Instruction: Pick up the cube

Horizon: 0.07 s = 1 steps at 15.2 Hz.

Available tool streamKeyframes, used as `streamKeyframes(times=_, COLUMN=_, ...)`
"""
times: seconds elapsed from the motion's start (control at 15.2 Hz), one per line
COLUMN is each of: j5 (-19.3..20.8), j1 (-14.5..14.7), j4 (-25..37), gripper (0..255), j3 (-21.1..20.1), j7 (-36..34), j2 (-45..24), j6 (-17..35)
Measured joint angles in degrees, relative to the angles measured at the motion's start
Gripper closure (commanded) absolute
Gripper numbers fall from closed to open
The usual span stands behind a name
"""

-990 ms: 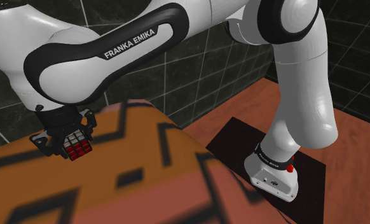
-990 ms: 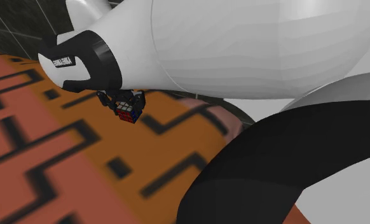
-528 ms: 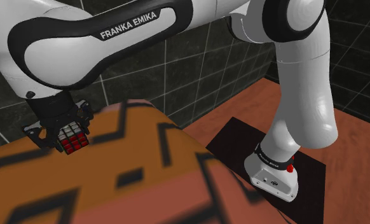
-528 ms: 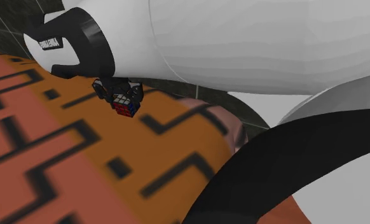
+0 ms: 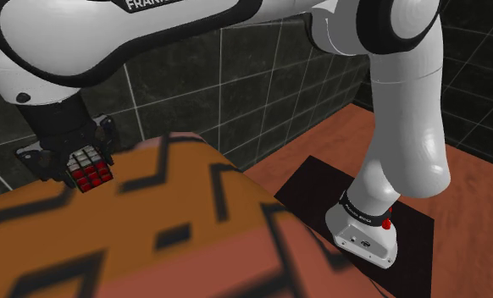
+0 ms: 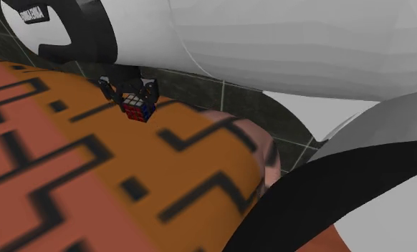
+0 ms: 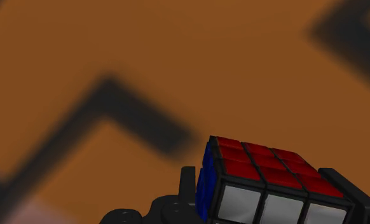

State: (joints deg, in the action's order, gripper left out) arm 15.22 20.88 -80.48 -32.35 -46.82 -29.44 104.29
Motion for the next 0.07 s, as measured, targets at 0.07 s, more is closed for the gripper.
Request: streamKeyframes(times=0.07, j5=-0.1, j1=0.0, j4=0.3, gripper=255, j3=0.0, j7=0.0, j2=0.1, j6=-0.4)
